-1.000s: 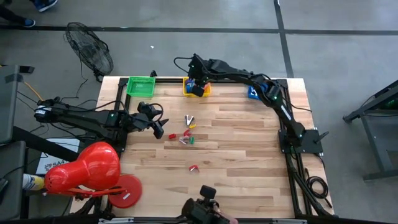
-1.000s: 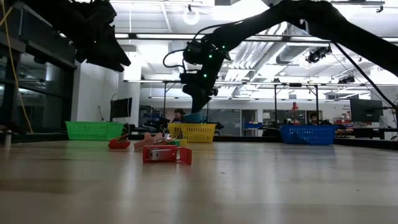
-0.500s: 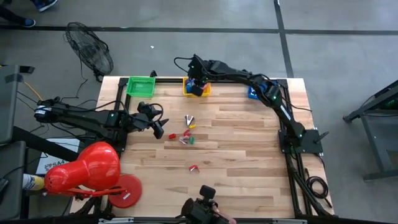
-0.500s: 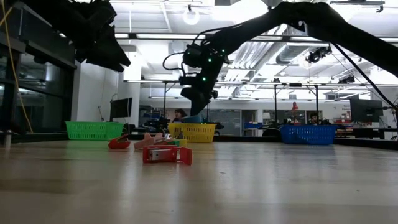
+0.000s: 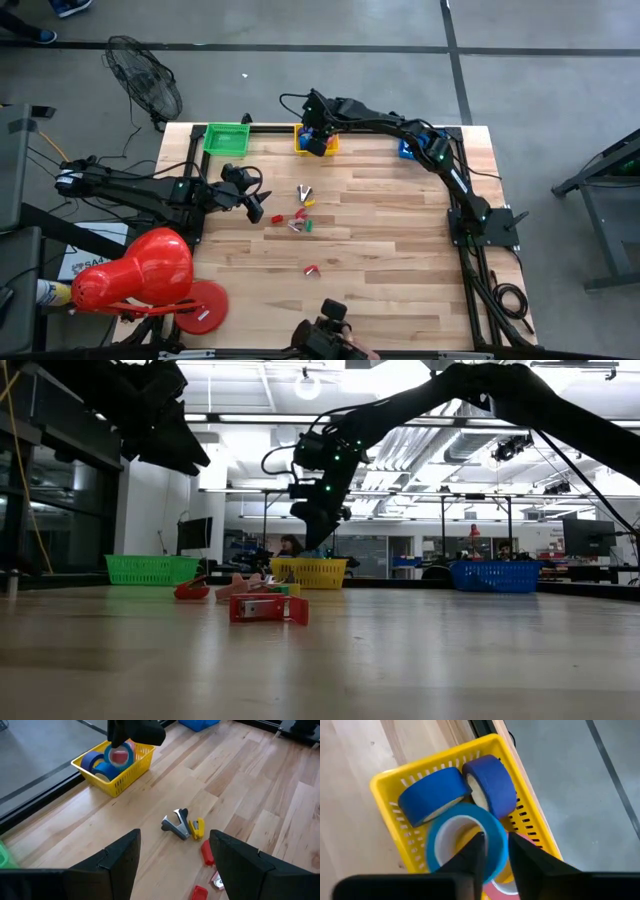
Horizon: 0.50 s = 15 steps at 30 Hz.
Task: Pick and place Stapler, Stapler remover, tape
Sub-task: Put the blue tape into the yellow bin, then put the black staple remover into the blue bin
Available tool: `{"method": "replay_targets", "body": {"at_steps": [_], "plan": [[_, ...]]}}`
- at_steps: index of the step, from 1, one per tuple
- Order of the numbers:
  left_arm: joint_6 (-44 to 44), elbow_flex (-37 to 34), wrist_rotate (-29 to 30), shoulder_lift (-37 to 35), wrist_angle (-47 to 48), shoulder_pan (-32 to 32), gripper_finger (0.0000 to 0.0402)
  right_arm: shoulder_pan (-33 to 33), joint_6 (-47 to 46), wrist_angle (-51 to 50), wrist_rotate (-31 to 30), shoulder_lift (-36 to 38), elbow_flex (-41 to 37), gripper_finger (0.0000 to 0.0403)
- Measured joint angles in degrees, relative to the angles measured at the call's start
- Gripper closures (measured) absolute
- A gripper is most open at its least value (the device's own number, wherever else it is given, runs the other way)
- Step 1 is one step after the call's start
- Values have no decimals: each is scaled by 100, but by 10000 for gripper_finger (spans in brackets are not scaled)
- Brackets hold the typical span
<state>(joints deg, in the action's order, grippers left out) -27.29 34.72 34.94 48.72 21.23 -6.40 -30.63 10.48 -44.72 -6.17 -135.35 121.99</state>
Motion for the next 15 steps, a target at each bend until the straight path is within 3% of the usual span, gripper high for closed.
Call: {"method": "replay_targets", "body": {"at_steps": [7, 15], "plan": [[-1, 0, -1, -1, 2, 0, 170, 0, -102, -27, 15, 36, -2, 268], [-2, 0, 0, -1, -2, 1, 170, 0, -107, -68, 55, 490, 0, 245]]}}
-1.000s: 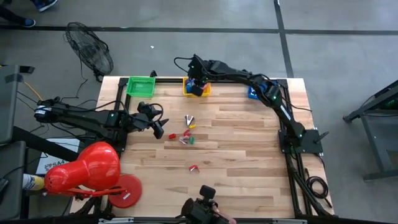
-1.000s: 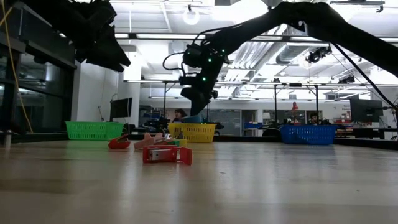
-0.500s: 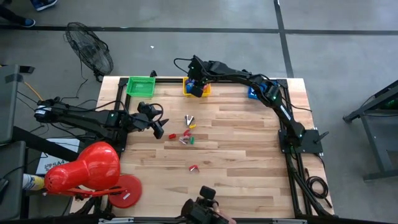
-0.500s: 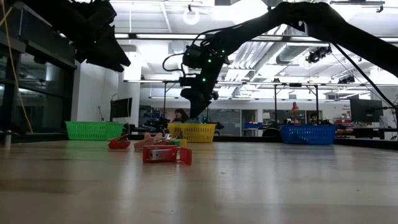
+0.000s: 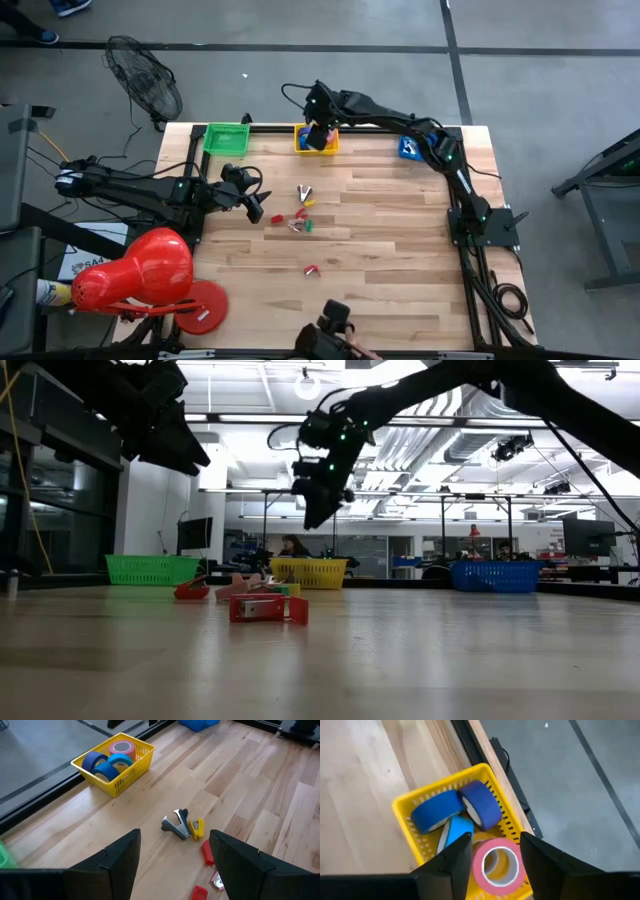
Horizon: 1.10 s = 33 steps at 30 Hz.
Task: Pick and place Stapler, Stapler remover, tape
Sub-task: Put the black staple remover into the blue bin
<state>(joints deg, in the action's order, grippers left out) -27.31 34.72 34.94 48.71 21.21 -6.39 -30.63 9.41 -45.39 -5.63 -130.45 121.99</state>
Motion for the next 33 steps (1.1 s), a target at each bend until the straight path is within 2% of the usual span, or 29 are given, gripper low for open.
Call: {"method": "replay_targets", "body": {"at_steps": [5, 10, 14, 19, 24, 33], "plan": [[-2, 0, 2, 0, -2, 0, 170, 40, 2, -172, 244, 300, 0, 242], [-2, 0, -133, 0, 38, 0, 170, 54, 360, -522, 1281, 501, 0, 242], [-7, 0, -366, 0, 195, -2, 170, 123, 1325, -894, 1981, 533, 0, 242], [-11, 0, -599, 0, 273, -2, 170, 331, 2254, -1376, 1932, 529, -2, 241], [14, 0, -604, 0, 302, -2, 170, 560, 2449, -1416, 1819, 518, -2, 241], [155, 0, -662, 0, 301, -2, 170, 998, 3481, -1433, 1792, 516, -2, 237]]}}
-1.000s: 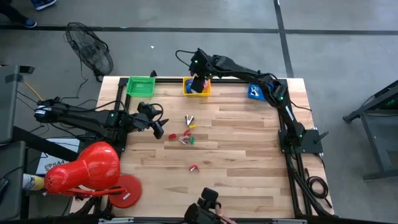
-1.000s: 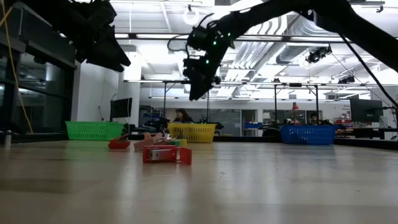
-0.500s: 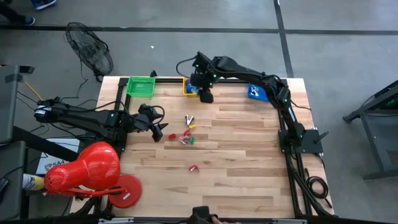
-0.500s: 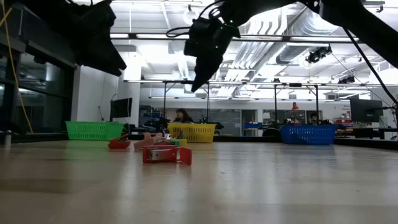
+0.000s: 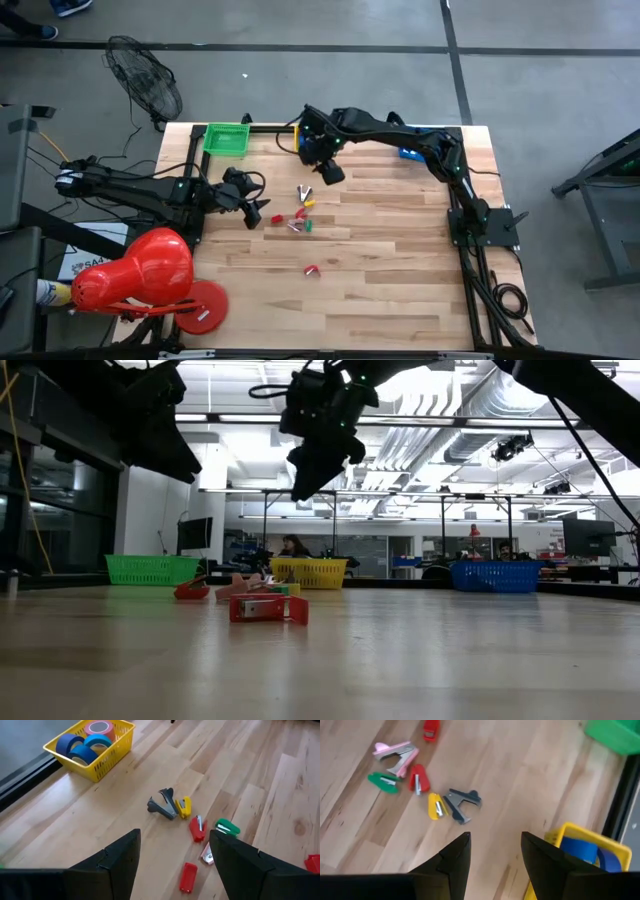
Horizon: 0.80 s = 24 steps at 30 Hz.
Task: Pick and place Stapler, Stapler remover, tape
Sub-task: Put the black staple remover into the blue bin
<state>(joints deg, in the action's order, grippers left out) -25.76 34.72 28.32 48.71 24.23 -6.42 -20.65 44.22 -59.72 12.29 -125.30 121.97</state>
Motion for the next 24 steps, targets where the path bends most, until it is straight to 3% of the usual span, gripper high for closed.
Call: {"method": "replay_targets", "body": {"at_steps": [13, 20, 24], "plan": [[-24, 0, -197, 0, 195, 0, 170, 258, 263, 306, -26, -167, 0, 237], [-22, 0, -221, 0, 300, 2, 170, 339, 879, 110, -12, -409, -41, 237], [-22, 0, -268, 0, 305, 0, 170, 363, 1244, 313, -13, -424, -437, 237]]}}
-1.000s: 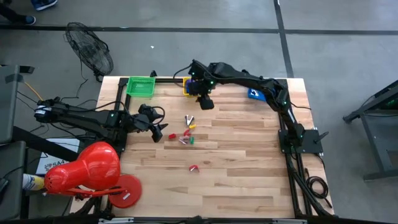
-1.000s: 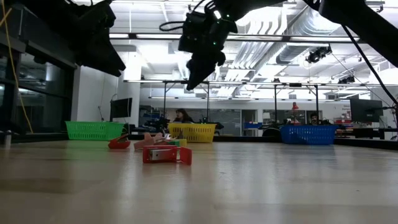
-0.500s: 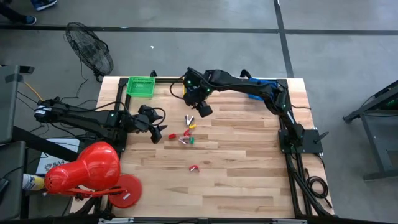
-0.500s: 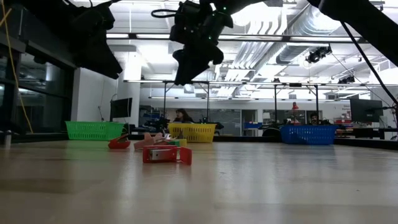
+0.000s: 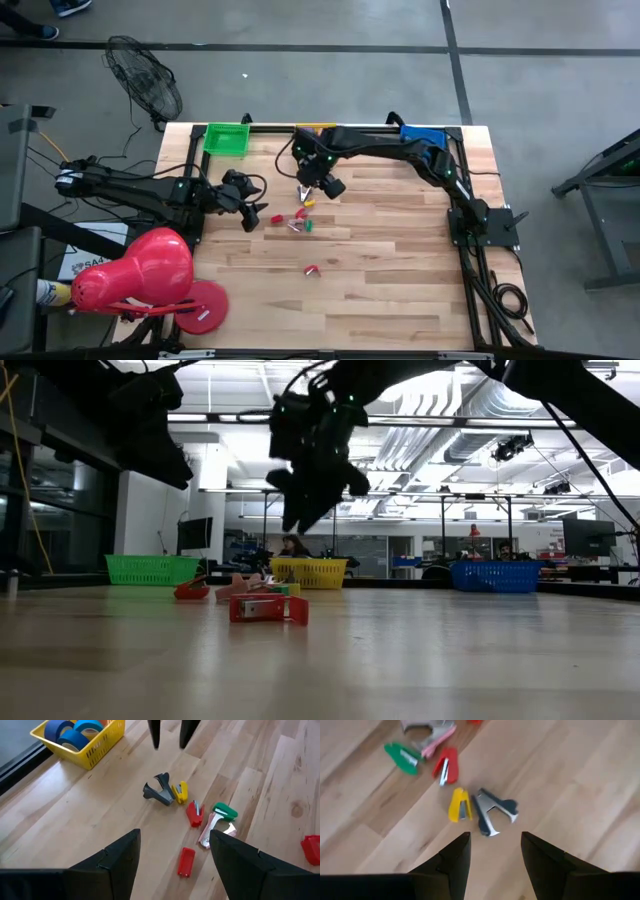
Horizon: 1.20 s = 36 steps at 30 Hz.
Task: Pick and place Stapler, Stapler remover, tape
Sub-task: Put the black staple remover into the blue bin
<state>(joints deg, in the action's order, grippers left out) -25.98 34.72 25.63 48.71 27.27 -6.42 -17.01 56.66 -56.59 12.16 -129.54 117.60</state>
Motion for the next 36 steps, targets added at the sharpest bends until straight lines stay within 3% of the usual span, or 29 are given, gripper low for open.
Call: {"method": "replay_targets", "body": {"at_steps": [9, 16, 36], "plan": [[-2, 0, -16, 0, 8, 0, 170, 171, 368, 1082, -652, 0, -1160, 237], [-19, 0, -16, 0, -12, 0, 170, 343, 534, 1813, -1245, 0, -1529, 238], [-104, 0, -14, 0, -10, 2, 170, 153, 984, 1984, -735, 0, -1541, 238]]}}
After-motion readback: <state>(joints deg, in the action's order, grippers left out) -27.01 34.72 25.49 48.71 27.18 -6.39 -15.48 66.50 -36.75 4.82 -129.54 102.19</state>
